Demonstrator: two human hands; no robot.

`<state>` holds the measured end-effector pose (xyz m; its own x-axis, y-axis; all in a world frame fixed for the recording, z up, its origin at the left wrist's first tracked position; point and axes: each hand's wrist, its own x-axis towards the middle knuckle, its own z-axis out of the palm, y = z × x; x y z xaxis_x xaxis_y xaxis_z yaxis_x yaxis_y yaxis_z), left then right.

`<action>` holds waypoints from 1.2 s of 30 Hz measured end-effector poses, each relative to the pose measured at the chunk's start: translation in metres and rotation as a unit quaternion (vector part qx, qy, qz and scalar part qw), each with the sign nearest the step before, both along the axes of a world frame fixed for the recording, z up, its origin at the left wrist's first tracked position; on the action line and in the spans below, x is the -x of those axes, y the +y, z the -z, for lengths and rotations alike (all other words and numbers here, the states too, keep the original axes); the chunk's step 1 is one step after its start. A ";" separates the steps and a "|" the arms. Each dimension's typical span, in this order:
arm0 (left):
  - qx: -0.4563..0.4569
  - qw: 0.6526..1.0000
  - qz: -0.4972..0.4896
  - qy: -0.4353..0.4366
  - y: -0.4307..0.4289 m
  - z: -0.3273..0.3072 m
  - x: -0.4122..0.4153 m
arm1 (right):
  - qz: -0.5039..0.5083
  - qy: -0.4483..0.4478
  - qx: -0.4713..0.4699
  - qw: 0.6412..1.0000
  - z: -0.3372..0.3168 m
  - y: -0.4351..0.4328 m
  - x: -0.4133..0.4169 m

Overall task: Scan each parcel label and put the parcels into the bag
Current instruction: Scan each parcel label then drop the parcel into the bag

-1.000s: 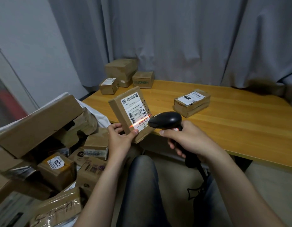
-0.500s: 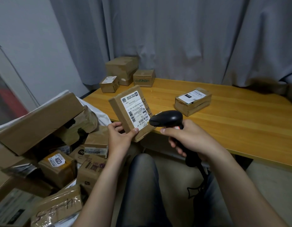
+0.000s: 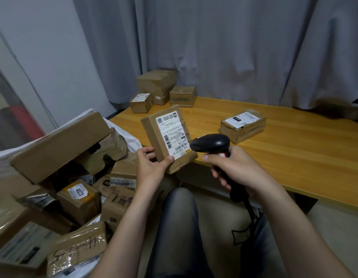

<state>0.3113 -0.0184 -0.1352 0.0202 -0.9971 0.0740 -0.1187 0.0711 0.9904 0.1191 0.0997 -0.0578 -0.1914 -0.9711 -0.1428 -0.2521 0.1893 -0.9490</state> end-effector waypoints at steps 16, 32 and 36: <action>0.027 0.946 -0.086 -0.312 0.064 -0.098 -0.179 | -0.095 0.003 0.016 0.995 -0.004 -0.058 -0.087; -0.048 0.860 -0.119 -0.493 0.035 -0.052 -0.203 | -0.120 -0.015 0.001 0.993 0.002 -0.063 -0.106; -0.040 0.829 -0.138 -0.541 0.029 -0.047 -0.193 | -0.122 -0.017 0.003 0.992 0.005 -0.063 -0.106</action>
<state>0.5042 0.0104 -0.0881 0.2134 -0.9679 0.1325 -0.9410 -0.1672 0.2943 0.2251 0.0362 -0.0624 0.0541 -0.9889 -0.1387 -0.2566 0.1204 -0.9590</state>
